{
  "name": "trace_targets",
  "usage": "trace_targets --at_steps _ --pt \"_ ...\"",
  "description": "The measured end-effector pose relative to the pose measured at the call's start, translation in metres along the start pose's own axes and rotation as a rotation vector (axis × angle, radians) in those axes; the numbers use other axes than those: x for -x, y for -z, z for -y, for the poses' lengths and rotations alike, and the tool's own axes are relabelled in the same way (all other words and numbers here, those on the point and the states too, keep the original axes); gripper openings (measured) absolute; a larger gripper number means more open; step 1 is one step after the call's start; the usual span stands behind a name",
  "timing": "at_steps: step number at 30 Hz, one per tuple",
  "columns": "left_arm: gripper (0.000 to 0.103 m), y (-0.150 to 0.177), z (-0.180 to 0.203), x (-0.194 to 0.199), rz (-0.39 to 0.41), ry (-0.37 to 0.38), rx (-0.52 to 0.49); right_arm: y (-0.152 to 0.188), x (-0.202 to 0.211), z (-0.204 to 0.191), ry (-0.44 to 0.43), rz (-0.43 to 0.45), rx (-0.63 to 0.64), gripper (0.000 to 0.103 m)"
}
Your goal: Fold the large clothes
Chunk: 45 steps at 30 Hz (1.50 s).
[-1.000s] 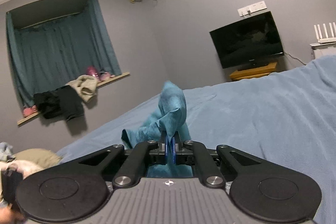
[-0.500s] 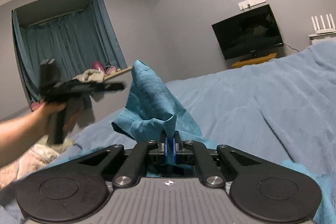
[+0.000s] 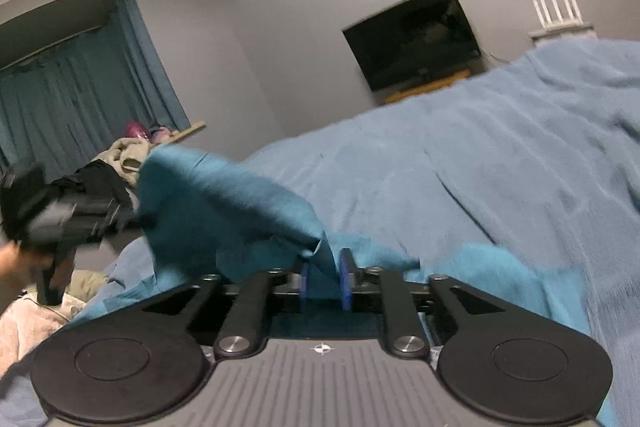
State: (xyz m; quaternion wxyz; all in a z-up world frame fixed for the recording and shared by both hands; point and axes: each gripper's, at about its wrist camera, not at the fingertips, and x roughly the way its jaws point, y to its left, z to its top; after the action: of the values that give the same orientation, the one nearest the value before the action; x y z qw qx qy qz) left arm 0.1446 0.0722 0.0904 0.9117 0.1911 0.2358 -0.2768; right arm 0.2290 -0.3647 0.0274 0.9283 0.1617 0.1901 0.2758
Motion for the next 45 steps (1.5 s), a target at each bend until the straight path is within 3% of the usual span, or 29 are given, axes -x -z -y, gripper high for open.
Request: trace_targets --at_steps 3,5,9,14,17,19,23,25,26,27,28,32,34,36,39,45 --pt "0.000 0.037 0.034 0.012 -0.055 0.020 -0.051 0.004 0.015 -0.008 -0.050 -0.006 -0.017 0.054" --pt "0.000 0.058 0.048 0.012 -0.087 0.025 -0.073 0.003 0.029 -0.017 -0.106 -0.009 -0.007 0.055" --pt "0.000 0.080 0.060 0.004 -0.131 0.017 -0.073 -0.009 0.044 -0.045 -0.114 0.022 0.061 0.073" --pt "0.000 0.093 0.074 -0.003 -0.198 0.017 -0.094 -0.020 0.009 -0.090 -0.031 -0.023 0.166 0.066" --pt "0.000 0.093 0.078 0.001 -0.212 0.053 -0.091 -0.004 -0.022 -0.107 -0.013 -0.132 0.198 0.057" --pt "0.000 0.095 0.080 0.029 -0.190 0.070 -0.063 0.012 -0.046 -0.111 0.019 -0.236 0.247 0.053" --pt "0.001 0.077 0.064 0.056 -0.095 0.131 0.110 0.053 -0.059 -0.110 0.056 -0.384 0.302 0.053" --pt "0.017 0.064 0.059 0.059 -0.042 0.113 0.193 0.075 -0.058 -0.109 0.070 -0.434 0.331 0.053" --pt "0.038 0.058 0.058 0.055 -0.020 0.096 0.233 0.080 -0.058 -0.109 0.072 -0.448 0.340 0.053" --pt "0.058 0.051 0.057 0.049 -0.005 0.071 0.257 0.081 -0.055 -0.110 0.071 -0.445 0.342 0.053" --pt "0.064 0.045 0.059 0.041 0.009 0.032 0.272 0.074 -0.055 -0.111 0.067 -0.433 0.336 0.052" --pt "0.066 0.025 0.062 -0.004 0.007 -0.085 0.308 0.045 -0.028 -0.110 0.042 -0.258 0.292 0.051" --pt "0.065 0.024 0.059 -0.025 0.000 -0.089 0.349 0.033 -0.028 -0.109 0.093 -0.166 0.299 0.053" --pt "0.065 0.026 0.063 -0.042 -0.008 -0.084 0.369 0.026 -0.039 -0.109 0.158 -0.135 0.319 0.049" --pt "0.065 0.037 0.068 -0.066 -0.078 -0.074 0.369 0.027 -0.059 -0.099 0.202 -0.159 0.336 0.044" --pt "0.065 0.080 0.086 -0.099 -0.220 -0.095 0.293 0.061 -0.102 -0.078 0.252 -0.317 0.369 0.044"
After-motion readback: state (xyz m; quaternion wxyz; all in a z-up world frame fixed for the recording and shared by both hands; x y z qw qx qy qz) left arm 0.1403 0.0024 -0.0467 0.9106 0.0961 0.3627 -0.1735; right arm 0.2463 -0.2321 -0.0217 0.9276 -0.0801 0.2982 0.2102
